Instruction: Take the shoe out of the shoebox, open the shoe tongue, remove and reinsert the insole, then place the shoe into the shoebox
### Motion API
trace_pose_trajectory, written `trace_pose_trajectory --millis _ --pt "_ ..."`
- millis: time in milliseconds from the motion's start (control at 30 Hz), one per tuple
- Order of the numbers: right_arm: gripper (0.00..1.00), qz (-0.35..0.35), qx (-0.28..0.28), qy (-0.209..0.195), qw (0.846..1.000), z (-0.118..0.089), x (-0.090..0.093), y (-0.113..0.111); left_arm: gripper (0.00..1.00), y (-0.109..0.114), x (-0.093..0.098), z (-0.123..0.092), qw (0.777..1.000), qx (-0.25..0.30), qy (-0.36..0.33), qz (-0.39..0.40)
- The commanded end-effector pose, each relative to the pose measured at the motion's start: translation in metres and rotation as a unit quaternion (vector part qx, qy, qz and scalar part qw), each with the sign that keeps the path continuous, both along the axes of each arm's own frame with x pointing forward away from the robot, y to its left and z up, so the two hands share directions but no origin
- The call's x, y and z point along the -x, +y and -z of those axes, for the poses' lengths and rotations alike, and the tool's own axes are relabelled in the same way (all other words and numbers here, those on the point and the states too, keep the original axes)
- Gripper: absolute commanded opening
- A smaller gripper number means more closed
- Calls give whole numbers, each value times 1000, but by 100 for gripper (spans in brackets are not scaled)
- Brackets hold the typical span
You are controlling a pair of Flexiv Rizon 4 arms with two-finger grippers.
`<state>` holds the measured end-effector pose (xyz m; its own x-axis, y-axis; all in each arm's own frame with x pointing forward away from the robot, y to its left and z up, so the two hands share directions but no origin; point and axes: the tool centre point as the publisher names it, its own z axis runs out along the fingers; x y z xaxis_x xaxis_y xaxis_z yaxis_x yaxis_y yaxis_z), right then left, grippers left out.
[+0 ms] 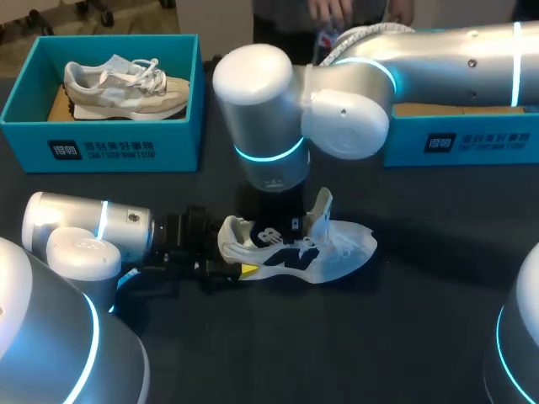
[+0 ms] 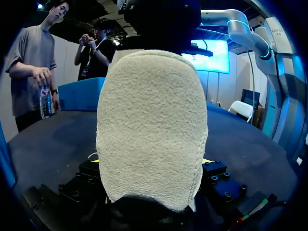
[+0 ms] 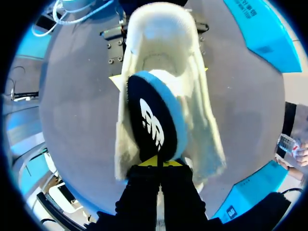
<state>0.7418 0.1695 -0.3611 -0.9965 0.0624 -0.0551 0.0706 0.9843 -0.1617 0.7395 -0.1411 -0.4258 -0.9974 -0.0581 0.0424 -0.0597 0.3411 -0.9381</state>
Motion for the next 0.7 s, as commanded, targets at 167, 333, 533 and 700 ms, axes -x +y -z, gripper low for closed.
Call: trace_pose_trajectory --millis 167,333,533,700 --pt "0 -22 -42 -20 999 -30 -5 -3 0 -1 -10 18 1000 -2 1 0" --pt "0 -39 -65 -37 996 -44 -14 5 0 -1 -10 18 1000 -2 1 0" --pt "0 -54 -100 -39 993 -59 -28 16 0 -1 -10 18 1000 -2 1 0" --pt "0 -68 -137 -46 987 -66 -35 24 0 -1 -10 18 1000 -2 1 0"
